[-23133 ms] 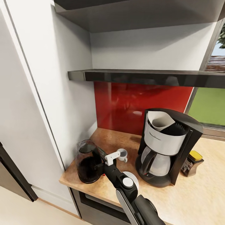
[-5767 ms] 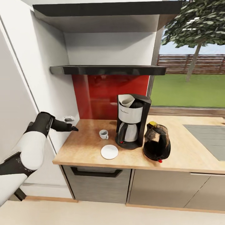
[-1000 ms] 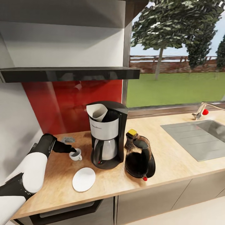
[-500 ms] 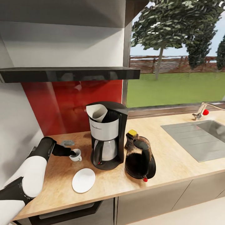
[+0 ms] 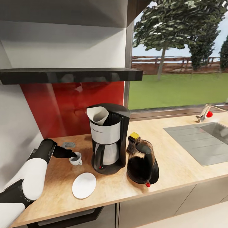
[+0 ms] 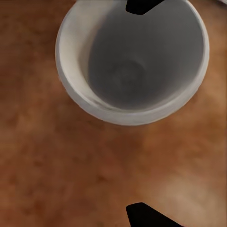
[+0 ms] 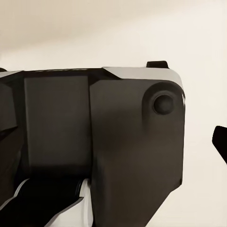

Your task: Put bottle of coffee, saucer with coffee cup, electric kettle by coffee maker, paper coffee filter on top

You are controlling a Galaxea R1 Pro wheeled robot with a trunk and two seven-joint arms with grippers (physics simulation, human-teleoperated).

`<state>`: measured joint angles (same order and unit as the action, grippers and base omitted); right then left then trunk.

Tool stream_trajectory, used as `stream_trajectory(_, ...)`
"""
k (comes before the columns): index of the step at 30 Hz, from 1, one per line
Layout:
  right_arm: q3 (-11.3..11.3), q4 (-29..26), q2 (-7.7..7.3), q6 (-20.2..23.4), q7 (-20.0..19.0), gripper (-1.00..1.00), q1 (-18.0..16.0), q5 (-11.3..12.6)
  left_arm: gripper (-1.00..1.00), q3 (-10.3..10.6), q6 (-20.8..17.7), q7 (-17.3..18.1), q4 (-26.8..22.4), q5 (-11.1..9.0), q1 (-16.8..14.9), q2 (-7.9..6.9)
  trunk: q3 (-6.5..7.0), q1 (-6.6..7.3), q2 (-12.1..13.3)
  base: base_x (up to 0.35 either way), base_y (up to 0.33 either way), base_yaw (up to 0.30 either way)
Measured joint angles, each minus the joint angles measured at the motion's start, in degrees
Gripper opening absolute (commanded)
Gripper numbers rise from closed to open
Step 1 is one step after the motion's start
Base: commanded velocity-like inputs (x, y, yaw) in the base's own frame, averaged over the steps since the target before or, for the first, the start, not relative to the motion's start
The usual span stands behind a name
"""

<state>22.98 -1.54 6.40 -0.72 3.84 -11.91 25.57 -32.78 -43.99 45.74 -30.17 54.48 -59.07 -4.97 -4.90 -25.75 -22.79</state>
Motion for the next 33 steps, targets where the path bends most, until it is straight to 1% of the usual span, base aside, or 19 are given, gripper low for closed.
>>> stream_trajectory(7, 0.0, 0.02, 0.0, 0.0, 0.0, 1.0, 0.0, 0.0, 1.0, -0.07, 0.01, 0.0, 0.0, 0.0, 0.0, 0.0, 0.0, 0.01, 0.0, 0.035, 0.0, 0.0)
stream_trajectory(16, 0.0, 0.05, -0.08, 0.07, 0.0, 1.0, 0.0, 0.0, 1.0, -0.05, 1.53, -0.05, 0.21, -0.03, 0.05, -0.07, 0.0, 0.0, 0.0, 0.049, 0.0, 0.0)
stream_trajectory(23, 0.0, 0.05, -0.09, 0.08, 0.0, 1.0, 0.02, 0.0, 1.0, 0.01, 1.7, -0.07, 0.39, -1.59, 0.09, -0.08, 0.0, 0.0, 0.0, 0.001, 0.0, 0.0)
stream_trajectory(26, 0.0, 0.05, -0.09, 0.08, 0.0, 1.0, 0.06, 0.0, 1.0, 0.01, 1.71, -0.13, 0.51, -1.93, 0.39, -0.04, 0.0, 0.0, 0.0, 0.0, 0.0, 0.0)
stream_trajectory(30, 0.0, 0.05, -0.09, 0.08, 0.0, 1.0, 0.08, 0.0, 1.0, -0.05, 2.0, -1.36, 0.29, -2.42, 1.48, -0.01, 0.0, 0.0, 0.0, 0.0, 0.0, 0.0)
stream_trajectory(33, 0.0, 0.05, -0.09, 0.08, 0.0, 1.0, 0.08, 0.0, 1.0, -0.06, 2.87, -3.12, 0.5, -3.6, 1.9, -0.01, 0.0, 0.0, 0.0, 0.0, 0.0, 0.0)
